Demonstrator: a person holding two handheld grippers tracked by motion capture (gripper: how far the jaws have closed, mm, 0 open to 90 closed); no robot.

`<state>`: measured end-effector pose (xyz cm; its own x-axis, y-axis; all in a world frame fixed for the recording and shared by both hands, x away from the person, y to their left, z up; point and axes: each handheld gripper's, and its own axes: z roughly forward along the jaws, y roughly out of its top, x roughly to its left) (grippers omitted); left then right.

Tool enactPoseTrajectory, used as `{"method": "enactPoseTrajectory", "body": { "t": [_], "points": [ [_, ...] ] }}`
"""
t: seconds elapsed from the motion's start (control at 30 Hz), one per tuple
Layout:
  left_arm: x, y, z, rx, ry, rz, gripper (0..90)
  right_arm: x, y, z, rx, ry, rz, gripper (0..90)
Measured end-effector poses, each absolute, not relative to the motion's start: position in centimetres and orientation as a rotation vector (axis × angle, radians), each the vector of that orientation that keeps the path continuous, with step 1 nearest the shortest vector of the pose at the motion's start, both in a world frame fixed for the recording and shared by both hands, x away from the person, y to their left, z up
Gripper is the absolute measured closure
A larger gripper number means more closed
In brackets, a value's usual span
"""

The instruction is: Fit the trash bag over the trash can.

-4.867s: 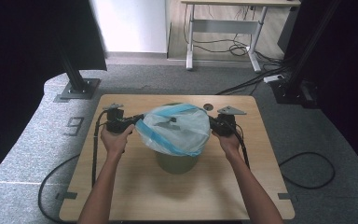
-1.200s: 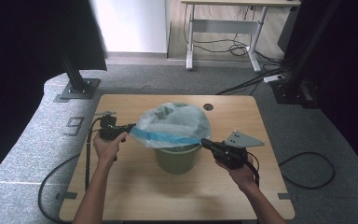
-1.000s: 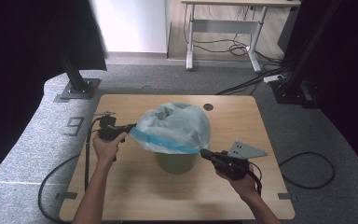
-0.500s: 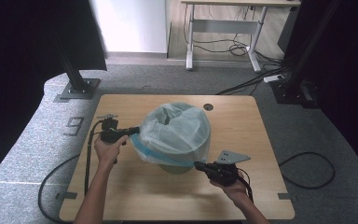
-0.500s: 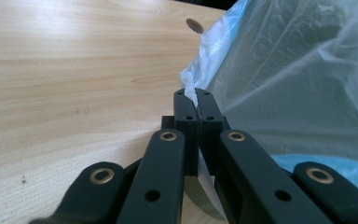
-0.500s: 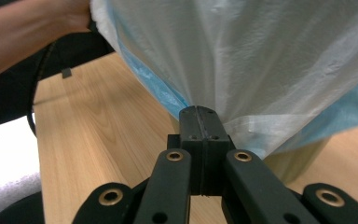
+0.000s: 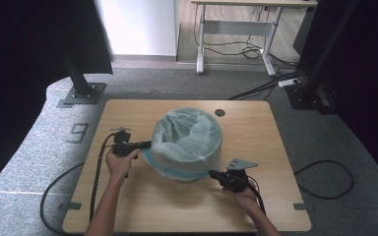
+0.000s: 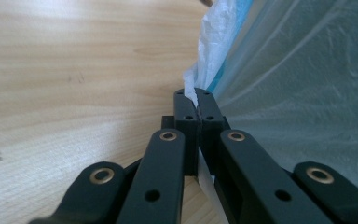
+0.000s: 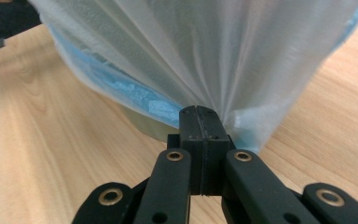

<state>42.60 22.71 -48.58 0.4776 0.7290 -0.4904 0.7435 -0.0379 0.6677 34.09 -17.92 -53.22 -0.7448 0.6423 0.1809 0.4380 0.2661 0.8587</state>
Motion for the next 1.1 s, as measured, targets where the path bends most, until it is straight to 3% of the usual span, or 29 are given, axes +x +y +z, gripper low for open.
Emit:
{"method": "enactPoseTrajectory", "body": {
  "t": [0.4, 0.5, 0.63, 0.77, 1.1],
  "points": [
    [42.9, 21.0, -50.5, 1.793, 1.275, -0.045, 87.6, 35.1, -19.1, -54.6, 1.084, 2.286, 1.450, 88.6],
    [42.5, 21.4, -50.2, 1.788, 1.270, 0.003, 77.6, 35.0, -19.4, -54.4, 1.089, 2.246, 1.474, 86.5],
    [41.3, 22.4, -49.0, 1.803, 1.276, 0.114, 55.0, 34.5, -20.1, -53.7, 1.082, 2.178, 1.559, 77.6],
    [40.0, 24.0, -47.4, 1.749, 1.244, 0.197, 39.5, 34.1, -20.9, -53.3, 1.053, 2.166, 1.612, 69.1],
    [37.5, 25.5, -41.7, 1.695, 1.070, 0.232, 30.5, 33.2, -22.9, -52.1, 1.058, 2.083, 1.713, 43.9]
  ]
}}
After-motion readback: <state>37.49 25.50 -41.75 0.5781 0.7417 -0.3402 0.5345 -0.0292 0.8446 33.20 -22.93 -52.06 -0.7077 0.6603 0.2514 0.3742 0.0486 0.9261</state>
